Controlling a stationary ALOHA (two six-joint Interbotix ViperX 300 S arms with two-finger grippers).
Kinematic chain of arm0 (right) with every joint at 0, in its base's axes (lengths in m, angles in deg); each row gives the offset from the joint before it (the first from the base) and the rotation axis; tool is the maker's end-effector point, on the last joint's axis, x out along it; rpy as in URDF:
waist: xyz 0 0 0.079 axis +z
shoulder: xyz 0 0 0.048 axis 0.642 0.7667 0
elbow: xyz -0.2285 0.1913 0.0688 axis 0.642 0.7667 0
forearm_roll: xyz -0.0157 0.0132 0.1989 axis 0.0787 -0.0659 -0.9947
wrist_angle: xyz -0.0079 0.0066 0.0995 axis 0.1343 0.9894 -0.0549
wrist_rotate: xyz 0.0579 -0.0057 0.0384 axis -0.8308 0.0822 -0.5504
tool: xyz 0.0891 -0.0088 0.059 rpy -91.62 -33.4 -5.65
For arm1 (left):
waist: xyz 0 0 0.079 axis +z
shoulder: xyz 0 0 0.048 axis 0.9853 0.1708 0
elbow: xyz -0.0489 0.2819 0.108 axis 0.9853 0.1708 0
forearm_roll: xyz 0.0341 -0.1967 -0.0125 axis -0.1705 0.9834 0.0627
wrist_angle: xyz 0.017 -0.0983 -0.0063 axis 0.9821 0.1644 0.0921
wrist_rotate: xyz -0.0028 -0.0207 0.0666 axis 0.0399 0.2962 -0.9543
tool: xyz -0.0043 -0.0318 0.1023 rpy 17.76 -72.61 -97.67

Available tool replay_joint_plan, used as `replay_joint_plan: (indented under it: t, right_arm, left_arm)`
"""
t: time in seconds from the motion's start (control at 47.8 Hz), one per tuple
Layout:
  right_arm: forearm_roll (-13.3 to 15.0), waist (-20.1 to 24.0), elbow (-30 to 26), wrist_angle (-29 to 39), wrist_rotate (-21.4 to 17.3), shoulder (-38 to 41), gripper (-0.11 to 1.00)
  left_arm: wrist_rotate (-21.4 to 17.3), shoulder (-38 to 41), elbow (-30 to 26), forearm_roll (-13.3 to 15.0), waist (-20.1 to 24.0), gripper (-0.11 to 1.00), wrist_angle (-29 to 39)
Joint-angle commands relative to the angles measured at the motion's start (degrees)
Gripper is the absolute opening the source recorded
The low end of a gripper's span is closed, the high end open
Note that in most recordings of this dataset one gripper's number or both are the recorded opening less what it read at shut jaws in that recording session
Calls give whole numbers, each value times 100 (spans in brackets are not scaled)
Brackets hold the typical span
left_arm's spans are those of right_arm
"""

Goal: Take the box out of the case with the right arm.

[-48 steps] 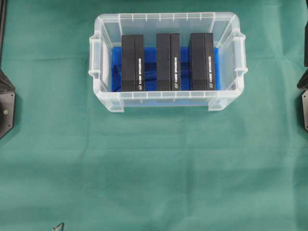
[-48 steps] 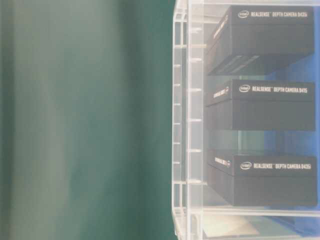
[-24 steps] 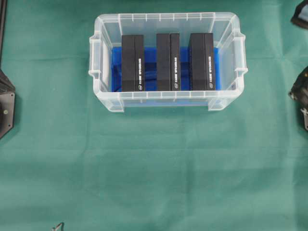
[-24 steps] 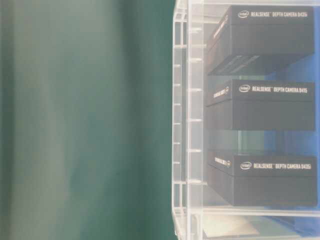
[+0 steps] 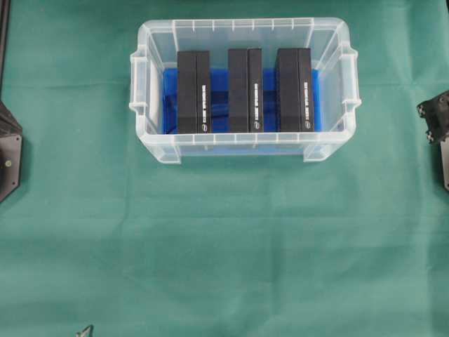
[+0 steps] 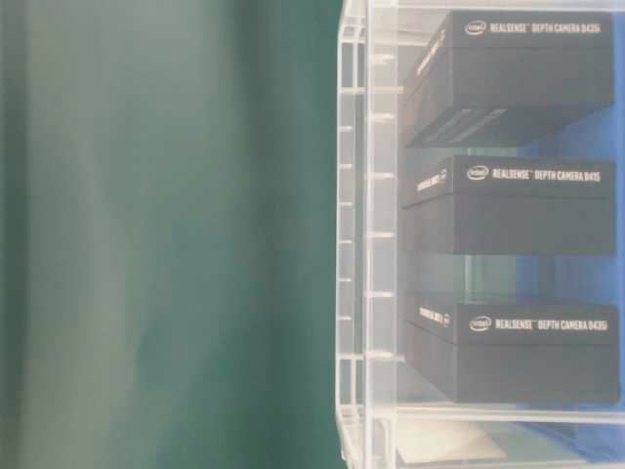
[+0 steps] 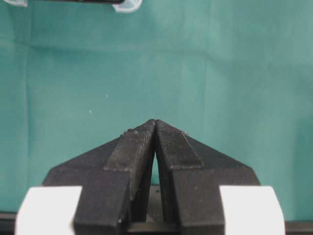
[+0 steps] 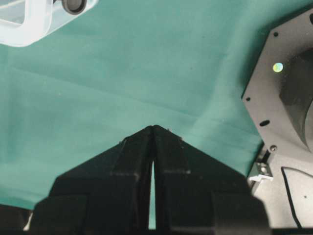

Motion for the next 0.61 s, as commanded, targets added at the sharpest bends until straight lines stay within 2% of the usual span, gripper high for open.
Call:
replay_joint_plan:
  t: [0.0,0.146,0.293,0.439,0.586]
  right_arm:
    - [35,-18,-158,18,-9,18,0]
    - [220,-88,-176,0,18,53,0]
    - [369,-536,-185,-18,158,62,0]
    - [422,-1072,-185,-26,615,123,0]
    - [431,-1635,-229,-97,1239,281,0]
  left_arm:
    - [9,18,-158,-9,-9,0,-9]
    - [9,18,-158,-18,-9,0,0]
    - [9,18,-167,-18,-9,0,0]
    - [9,18,-167,-18,-9,0,0]
    - [9,18,-167,-9,-9,0,0]
